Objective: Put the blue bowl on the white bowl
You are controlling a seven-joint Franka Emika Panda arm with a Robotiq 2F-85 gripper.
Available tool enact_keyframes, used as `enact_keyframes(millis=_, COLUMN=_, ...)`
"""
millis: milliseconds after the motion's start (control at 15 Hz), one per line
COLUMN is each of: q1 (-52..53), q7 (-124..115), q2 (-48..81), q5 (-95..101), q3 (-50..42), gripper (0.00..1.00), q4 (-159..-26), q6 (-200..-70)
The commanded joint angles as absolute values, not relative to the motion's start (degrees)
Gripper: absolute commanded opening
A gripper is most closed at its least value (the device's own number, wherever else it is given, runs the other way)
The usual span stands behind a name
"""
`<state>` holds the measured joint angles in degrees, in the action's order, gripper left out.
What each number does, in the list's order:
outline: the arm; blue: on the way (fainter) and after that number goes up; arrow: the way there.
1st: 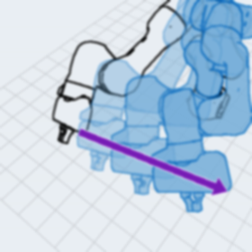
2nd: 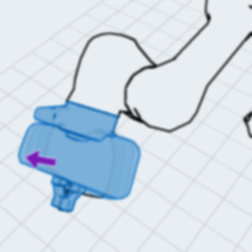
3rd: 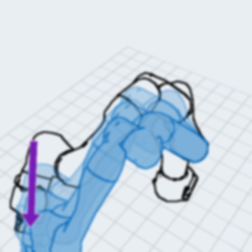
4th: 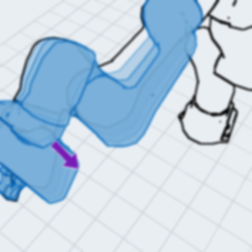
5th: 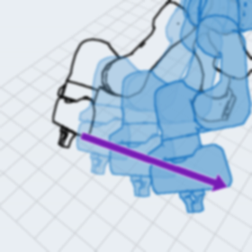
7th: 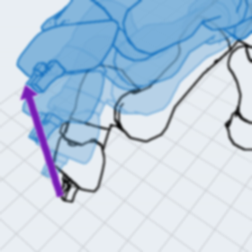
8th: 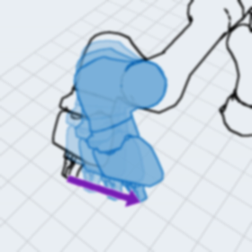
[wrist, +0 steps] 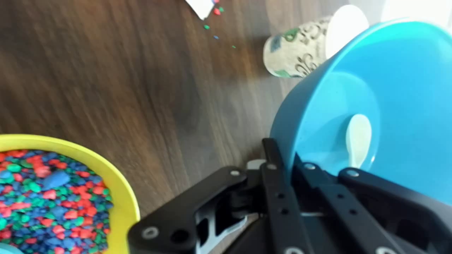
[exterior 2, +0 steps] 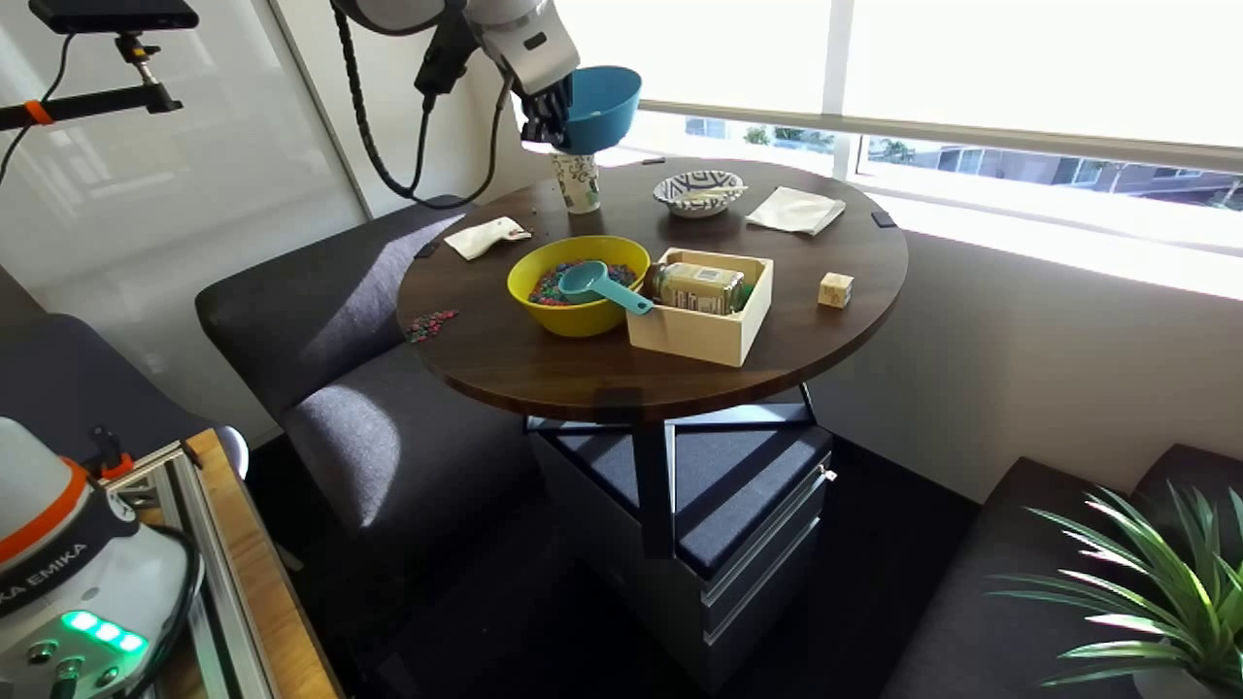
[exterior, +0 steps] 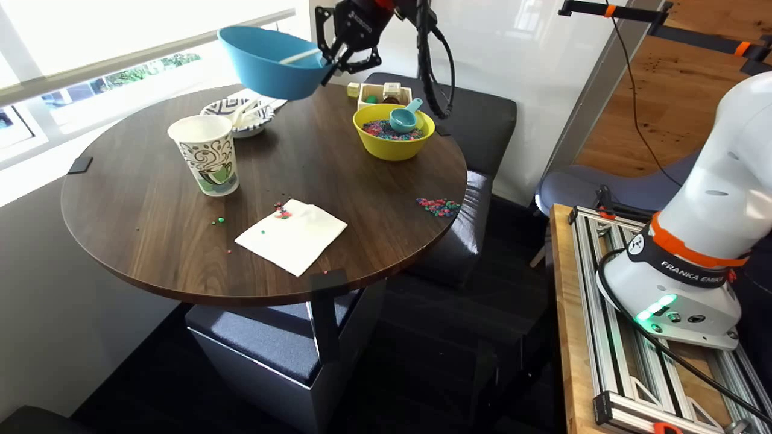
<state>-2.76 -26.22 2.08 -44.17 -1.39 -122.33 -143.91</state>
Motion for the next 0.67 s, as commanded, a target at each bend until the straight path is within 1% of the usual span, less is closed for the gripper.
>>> enact_keyframes(millis=0, q1=-0.8, q7=-38.4, q2=7.1, q5=-40.0, q3=-0.9, gripper=0.01, q4=-114.3, q6=-151.1)
enact_keyframes(millis=200, q1=0.7, q7=-49.0, q2=12.6, q5=-31.8, q3=-1.7, gripper=0.01, q4=-108.3, q6=-154.9)
enact_keyframes(millis=267, q1=0.5, q7=-50.2, q2=13.5, q5=-30.8, q3=-1.9, gripper=0.01, q4=-107.0, q6=-152.4)
enact_keyframes(millis=333, q1=-0.2, q7=-46.2, q2=9.6, q5=-33.3, q3=-0.9, gripper=0.05, q4=-111.2, q6=-153.1)
enact_keyframes(millis=467, q1=-0.2, q7=-48.4, q2=12.3, q5=-31.8, q3=-1.0, gripper=0.05, q4=-108.8, q6=-153.1)
enact_keyframes(millis=533, q1=-0.2, q7=-48.5, q2=13.0, q5=-31.7, q3=-1.1, gripper=0.01, q4=-108.2, q6=-153.1)
enact_keyframes(millis=600, q1=0.0, q7=-49.5, q2=14.5, q5=-31.1, q3=-1.3, gripper=0.01, q4=-107.5, q6=-153.8)
